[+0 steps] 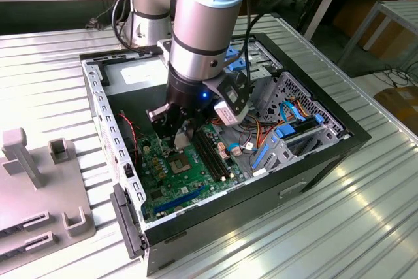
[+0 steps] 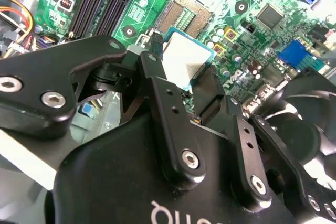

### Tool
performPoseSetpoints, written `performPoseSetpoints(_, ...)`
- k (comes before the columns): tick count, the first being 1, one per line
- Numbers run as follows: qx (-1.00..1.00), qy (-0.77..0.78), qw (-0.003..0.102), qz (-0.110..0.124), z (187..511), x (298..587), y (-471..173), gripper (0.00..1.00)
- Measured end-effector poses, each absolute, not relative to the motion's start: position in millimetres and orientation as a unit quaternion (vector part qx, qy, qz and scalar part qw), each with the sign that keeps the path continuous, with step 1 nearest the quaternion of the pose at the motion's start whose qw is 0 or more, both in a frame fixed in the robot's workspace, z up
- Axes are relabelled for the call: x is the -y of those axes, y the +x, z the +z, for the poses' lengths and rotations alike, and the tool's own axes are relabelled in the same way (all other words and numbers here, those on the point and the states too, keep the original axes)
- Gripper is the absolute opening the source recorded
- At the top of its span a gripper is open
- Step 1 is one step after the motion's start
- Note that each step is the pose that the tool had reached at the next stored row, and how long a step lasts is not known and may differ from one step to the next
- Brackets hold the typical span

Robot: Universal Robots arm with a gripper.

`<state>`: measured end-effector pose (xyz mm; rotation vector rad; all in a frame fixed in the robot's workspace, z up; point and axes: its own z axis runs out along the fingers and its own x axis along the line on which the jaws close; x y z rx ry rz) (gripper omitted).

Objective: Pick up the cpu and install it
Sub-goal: 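Place the cpu into insertion slot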

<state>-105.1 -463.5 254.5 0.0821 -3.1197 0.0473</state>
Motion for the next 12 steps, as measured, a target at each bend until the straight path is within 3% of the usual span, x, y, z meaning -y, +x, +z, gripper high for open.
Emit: performPoseSetpoints(12,0.999,0.026,0.010,0.015,252.5,463.5,-105.1,0.47)
